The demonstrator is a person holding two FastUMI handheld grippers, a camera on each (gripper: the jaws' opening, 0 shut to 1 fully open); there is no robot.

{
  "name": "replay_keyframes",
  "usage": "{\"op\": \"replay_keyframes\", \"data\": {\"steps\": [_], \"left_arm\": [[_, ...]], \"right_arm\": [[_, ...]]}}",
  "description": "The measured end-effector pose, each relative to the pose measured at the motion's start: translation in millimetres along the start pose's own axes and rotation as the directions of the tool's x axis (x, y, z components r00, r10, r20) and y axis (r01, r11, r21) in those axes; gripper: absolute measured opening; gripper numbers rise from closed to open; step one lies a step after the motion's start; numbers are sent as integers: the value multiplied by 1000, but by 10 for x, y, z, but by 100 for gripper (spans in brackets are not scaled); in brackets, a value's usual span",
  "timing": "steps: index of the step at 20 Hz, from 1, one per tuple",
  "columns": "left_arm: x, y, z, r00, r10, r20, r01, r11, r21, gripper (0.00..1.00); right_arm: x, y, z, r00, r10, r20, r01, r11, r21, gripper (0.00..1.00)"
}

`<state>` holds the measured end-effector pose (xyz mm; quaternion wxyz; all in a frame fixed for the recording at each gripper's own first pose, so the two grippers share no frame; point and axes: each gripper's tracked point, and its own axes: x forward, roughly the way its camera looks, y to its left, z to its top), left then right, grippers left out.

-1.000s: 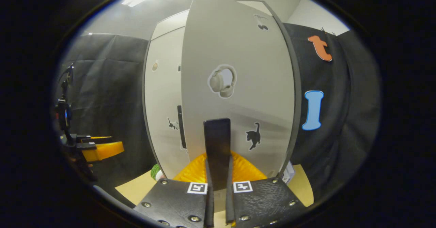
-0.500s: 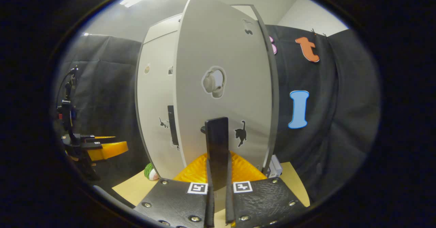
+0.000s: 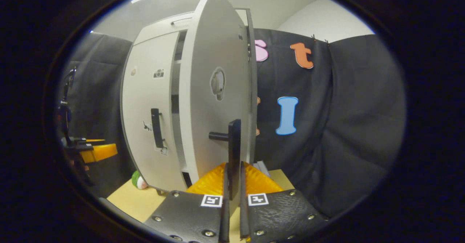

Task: Open the right door of the double-door shoe cabinet with the right hand, and open the left door with the left hand.

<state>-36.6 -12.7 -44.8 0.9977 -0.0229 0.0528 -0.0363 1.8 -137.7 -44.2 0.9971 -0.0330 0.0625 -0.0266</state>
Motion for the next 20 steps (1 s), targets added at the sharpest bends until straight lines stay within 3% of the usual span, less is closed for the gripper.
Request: {"op": "replay_keyframes", "data": {"steps": [8,11,15,20], "left_arm": [[152,-204,-33,999,-36,-13,36,999,5,96],[261,-282,-18,999,-49,-14,49,999,10,96],[460,-331,4,999,-46,-17,46,999,24,96],[769,-417,91,999,-52,0,52,998,44,96]], "right_arm": [[-108,-626,-8,993,-116,15,116,993,17,6],[-174,-623,14,996,-85,36,83,994,72,5],[-301,-817,-97,990,-142,28,140,989,44,5],[-446,-1126,-255,974,-226,-11,226,971,73,14]]}}
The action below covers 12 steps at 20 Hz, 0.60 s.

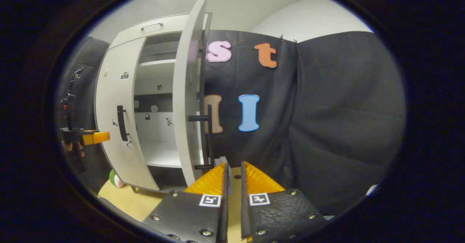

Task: Open the right door of the double-door shoe cabinet with the right hand, and open the left door with the left hand.

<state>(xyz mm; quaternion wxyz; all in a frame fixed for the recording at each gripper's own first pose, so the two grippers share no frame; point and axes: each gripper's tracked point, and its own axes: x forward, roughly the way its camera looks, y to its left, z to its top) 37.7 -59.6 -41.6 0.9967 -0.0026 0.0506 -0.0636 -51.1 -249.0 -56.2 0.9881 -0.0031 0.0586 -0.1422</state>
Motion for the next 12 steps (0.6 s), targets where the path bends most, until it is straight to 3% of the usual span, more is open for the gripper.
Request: {"op": "replay_keyframes", "data": {"steps": [2,3,5,6,7,9,12], "left_arm": [[156,-27,23,1000,5,5,-5,1000,11,96],[231,-42,40,1000,6,7,-7,1000,16,96],[390,-57,69,1000,14,11,-14,999,28,96],[462,-62,72,1000,22,12,-23,999,36,96],[534,-65,79,999,31,12,-31,999,44,96],[639,-54,96,999,46,17,-47,998,47,95],[782,-33,127,997,69,27,-70,996,50,95]], "right_arm": [[-24,-101,-20,1000,-18,-5,18,999,28,16],[-52,-134,-42,999,-32,-8,32,999,33,31],[-82,-267,-40,998,-67,-1,67,997,34,44],[-100,-294,-16,998,-68,2,68,997,43,37],[-130,-328,-21,997,-77,5,77,996,52,51],[-134,-448,-28,994,-106,9,105,993,58,62],[-132,-561,-87,992,-129,-8,129,989,79,63]]}}
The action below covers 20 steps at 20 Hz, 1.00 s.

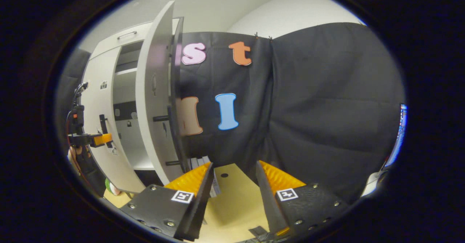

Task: Open the right door of the double-door shoe cabinet with the right hand, and open the left door with the left hand.

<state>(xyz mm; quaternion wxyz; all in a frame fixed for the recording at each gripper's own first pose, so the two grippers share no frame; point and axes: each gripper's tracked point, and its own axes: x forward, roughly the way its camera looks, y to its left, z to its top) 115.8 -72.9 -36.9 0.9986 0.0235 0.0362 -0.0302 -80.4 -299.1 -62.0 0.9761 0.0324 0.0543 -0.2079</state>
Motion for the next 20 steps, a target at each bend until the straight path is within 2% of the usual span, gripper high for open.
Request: {"op": "replay_keyframes", "data": {"steps": [1,2,3,8,9,10,13,14,15,20], "left_arm": [[34,16,-5,1000,12,-6,-12,1000,11,93],[88,33,3,1000,26,-6,-25,999,25,88],[119,39,9,999,32,-3,-32,999,32,86],[154,65,20,998,64,14,-65,998,22,77],[154,91,15,997,75,15,-75,997,21,76],[157,83,20,997,77,19,-77,997,12,70],[168,-26,15,999,35,19,-35,999,3,64],[155,-53,14,999,35,18,-35,999,6,46],[179,-41,9,999,39,15,-40,999,14,35],[154,-45,2,1000,12,6,-12,1000,10,29]], "right_arm": [[-4,-54,-28,1000,-7,-4,7,1000,1,69],[-20,-90,-49,1000,-13,-8,13,1000,0,69],[-16,-119,-70,1000,-18,-15,18,1000,-2,65],[14,-216,-134,998,-34,-44,35,999,12,65],[11,-209,-144,998,-32,-49,32,999,16,69],[16,-220,-159,998,-31,-52,32,999,15,69],[11,-210,-178,998,-25,-64,26,1000,9,69],[11,-209,-184,998,-21,-67,21,1000,9,69],[2,-212,-186,997,-18,-69,18,1000,8,69],[-66,-209,-271,996,-13,-92,13,1000,-7,69]]}}
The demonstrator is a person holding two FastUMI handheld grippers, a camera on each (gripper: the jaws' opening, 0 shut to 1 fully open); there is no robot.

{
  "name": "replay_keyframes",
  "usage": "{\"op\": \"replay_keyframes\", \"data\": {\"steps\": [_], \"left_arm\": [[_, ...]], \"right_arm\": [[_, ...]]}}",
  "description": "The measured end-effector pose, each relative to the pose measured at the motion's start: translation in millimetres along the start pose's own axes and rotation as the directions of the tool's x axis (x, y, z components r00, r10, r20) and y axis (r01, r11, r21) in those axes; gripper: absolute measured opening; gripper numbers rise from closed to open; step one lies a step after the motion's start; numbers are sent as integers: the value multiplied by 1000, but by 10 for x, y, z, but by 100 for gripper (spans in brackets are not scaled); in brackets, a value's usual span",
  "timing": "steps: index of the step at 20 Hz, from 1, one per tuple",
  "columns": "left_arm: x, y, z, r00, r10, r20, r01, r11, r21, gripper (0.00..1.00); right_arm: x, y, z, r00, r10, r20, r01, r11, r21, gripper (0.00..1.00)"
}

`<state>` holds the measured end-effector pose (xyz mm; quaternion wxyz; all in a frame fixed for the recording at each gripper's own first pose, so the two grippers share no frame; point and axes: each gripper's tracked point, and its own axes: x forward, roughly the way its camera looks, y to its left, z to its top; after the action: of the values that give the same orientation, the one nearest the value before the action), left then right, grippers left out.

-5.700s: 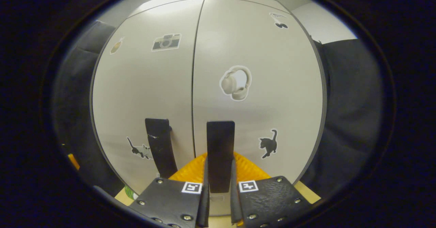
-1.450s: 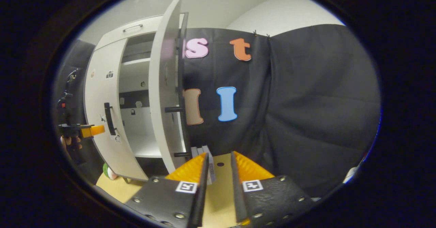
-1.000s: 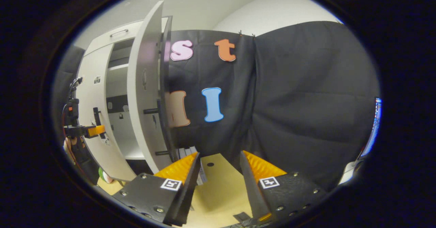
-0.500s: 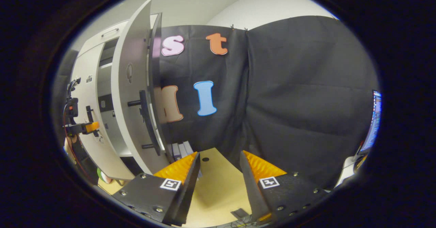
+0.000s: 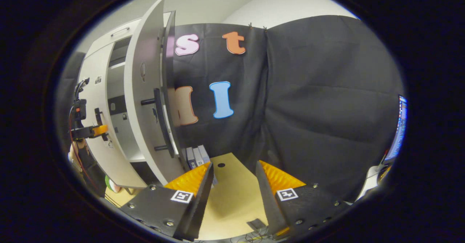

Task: Open the right door of the double-door shoe cabinet with the right hand, and open the left door with the left hand.

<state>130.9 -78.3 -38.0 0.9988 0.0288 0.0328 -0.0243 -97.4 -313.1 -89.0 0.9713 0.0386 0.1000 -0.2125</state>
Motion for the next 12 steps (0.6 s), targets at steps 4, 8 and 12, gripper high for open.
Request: {"op": "replay_keyframes", "data": {"steps": [4,8,12], "left_arm": [[-86,-10,-11,999,-38,-3,38,999,-19,23],[-259,4,-21,997,-76,4,76,997,-29,22],[-361,43,-47,995,-96,0,96,995,-29,22]], "right_arm": [[-126,-6,-20,1000,4,1,-4,1000,0,69],[-174,49,-37,1000,18,-4,-18,1000,9,69],[-204,145,-59,999,40,-7,-40,999,3,69]]}}
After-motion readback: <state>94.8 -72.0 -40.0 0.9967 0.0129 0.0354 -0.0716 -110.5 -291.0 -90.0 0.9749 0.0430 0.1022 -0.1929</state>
